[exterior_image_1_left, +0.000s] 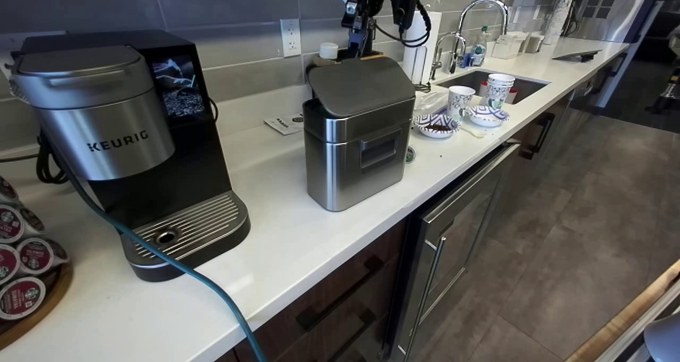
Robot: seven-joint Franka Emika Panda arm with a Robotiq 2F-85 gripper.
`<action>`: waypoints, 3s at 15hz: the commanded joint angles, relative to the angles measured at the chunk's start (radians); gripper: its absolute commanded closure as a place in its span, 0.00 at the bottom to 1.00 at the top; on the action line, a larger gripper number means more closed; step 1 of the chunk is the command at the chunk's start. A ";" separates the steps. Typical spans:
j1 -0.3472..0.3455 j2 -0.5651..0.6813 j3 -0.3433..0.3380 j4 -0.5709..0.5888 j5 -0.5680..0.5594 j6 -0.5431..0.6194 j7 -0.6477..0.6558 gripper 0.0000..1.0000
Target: Open the silver bin, pick up the small white container and put it inside the silver bin
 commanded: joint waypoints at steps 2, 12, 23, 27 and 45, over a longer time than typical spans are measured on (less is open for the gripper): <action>-0.002 -0.081 -0.014 -0.109 -0.020 0.003 0.007 0.00; -0.003 -0.267 -0.029 -0.342 -0.068 0.061 -0.019 0.00; -0.009 -0.447 -0.057 -0.534 -0.051 0.065 0.003 0.00; -0.007 -0.466 -0.067 -0.564 -0.050 0.060 0.003 0.00; 0.010 -0.826 -0.113 -0.878 -0.438 0.561 0.131 0.00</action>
